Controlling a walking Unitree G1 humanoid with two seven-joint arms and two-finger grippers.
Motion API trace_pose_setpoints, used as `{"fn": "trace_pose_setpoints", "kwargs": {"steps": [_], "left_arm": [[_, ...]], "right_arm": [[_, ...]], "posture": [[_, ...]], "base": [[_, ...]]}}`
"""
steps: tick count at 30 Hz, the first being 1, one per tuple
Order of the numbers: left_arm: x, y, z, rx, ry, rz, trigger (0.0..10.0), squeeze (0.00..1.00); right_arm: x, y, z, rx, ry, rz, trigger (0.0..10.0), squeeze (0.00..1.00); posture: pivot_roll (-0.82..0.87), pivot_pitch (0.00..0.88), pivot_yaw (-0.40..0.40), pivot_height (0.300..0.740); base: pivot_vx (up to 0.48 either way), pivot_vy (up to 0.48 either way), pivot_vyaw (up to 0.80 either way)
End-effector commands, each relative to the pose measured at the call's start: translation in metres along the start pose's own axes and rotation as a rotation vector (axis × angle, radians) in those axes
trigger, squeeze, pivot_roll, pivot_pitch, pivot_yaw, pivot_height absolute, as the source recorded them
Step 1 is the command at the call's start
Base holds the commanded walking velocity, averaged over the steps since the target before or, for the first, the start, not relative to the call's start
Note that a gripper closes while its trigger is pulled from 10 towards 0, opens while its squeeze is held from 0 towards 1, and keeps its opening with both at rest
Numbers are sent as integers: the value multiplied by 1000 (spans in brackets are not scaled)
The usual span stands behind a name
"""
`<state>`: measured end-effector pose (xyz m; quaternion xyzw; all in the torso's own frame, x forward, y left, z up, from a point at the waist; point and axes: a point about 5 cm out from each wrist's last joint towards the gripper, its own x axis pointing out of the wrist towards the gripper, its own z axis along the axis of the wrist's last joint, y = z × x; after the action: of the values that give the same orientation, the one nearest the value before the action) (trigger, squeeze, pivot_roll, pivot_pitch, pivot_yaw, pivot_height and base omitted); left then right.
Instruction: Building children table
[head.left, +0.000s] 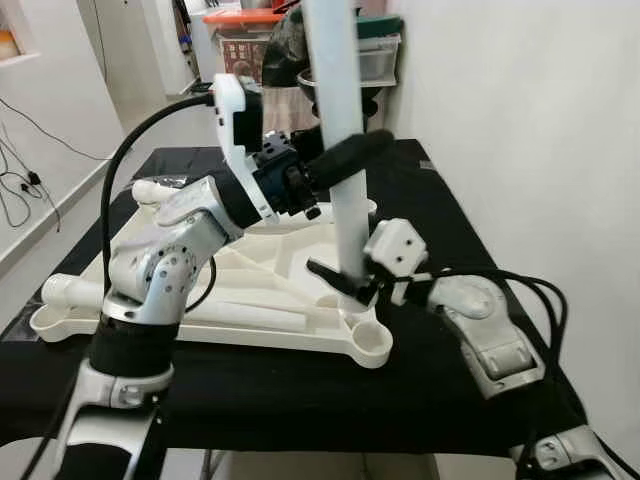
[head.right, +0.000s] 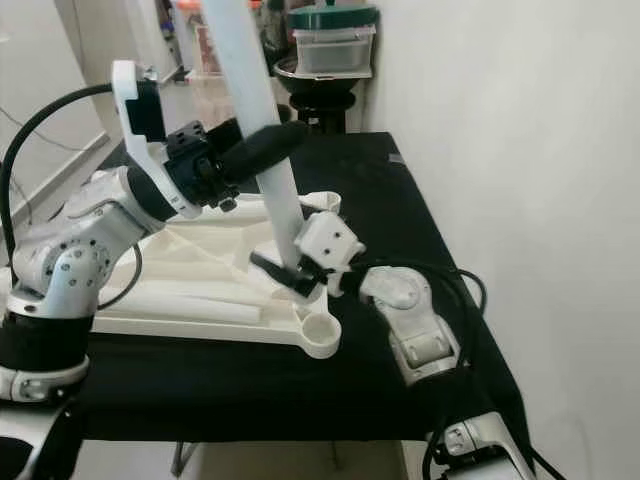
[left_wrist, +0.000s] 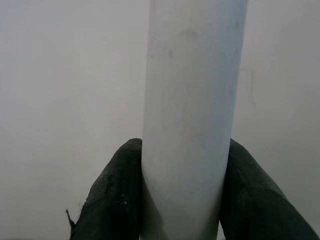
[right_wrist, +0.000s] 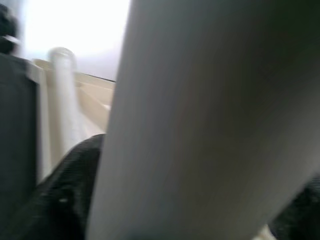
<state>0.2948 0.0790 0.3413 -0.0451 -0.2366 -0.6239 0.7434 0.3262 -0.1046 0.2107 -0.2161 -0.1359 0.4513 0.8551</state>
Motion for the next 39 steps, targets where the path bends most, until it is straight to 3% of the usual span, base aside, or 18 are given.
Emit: {"fn": "trace_pose_setpoints", "kwargs": {"steps": [1, 2, 3, 10, 19, 20, 24, 26, 28, 29, 31, 33, 35, 37, 39], "left_arm": [[13, -14, -4, -39, 8, -149, 0, 0], [13, -15, -5, -39, 11, -158, 0, 0], [14, -16, -6, -39, 14, -168, 0, 0], [14, -17, -8, -40, 10, -196, 0, 0], [10, -15, -8, -23, -10, -153, 0, 0], [8, -11, -8, -12, -19, -106, 10000, 1000], [-10, 7, -4, -17, -77, 78, 10000, 1000], [-10, 7, -4, -17, -77, 78, 10000, 1000], [-33, 19, 7, -2, -123, 226, 10000, 1000], [-33, 19, 7, -2, -123, 226, 10000, 1000], [-52, 25, 14, 35, -128, 326, 10000, 1000], [-61, 28, 17, 63, -122, 389, 10000, 1000], [-61, 28, 17, 63, -122, 389, 10000, 1000], [-79, 33, 18, 110, -101, 538, 10000, 1000], [-79, 33, 18, 110, -101, 538, 10000, 1000]], "right_arm": [[6, 2, 5, 22, -2, 25, 2078, 0], [6, 2, 5, 32, -3, 27, 2078, 0], [6, 3, 5, 46, -5, 30, 0, 0], [6, -1, 8, 121, -43, -22, 0, 0], [6, -7, 12, 132, -79, -77, 0, 0], [5, -8, 12, 131, -79, -87, 0, 0], [0, -12, 9, 135, -62, -133, 0, 0], [0, -12, 9, 135, -62, -133, 0, 0], [-9, -21, 5, 136, -37, -185, 0, 0], [-9, -21, 5, 136, -37, -185, 0, 0], [-18, -31, 2, 142, -23, -231, 0, 0], [-23, -36, 0, 146, -17, -255, 0, 0], [-23, -36, 0, 146, -17, -255, 0, 0], [-34, -45, -1, 165, -13, -281, 0, 0], [-34, -45, -1, 165, -13, -281, 0, 0]], "posture": [[-64, 0, 14, 740], [-64, 0, 14, 740], [-65, 0, 15, 740], [-71, 0, 15, 740], [-70, 0, 16, 740], [-71, 0, 17, 740], [-73, 0, 20, 740], [-73, 0, 20, 740], [-70, 0, 19, 740], [-70, 0, 19, 740], [-66, 0, 16, 740], [-63, 0, 14, 740], [-63, 0, 14, 740], [-56, 0, 6, 740], [-56, 0, 6, 740]], "base": [[0, 0, 0], [0, 0, 0], [0, 0, 0], [0, 0, 0], [0, 0, 0], [0, 0, 0], [0, 0, 0], [0, 0, 0], [0, 0, 0], [0, 0, 0], [0, 0, 0], [0, 0, 0], [0, 0, 0], [0, 0, 0], [0, 0, 0]]}}
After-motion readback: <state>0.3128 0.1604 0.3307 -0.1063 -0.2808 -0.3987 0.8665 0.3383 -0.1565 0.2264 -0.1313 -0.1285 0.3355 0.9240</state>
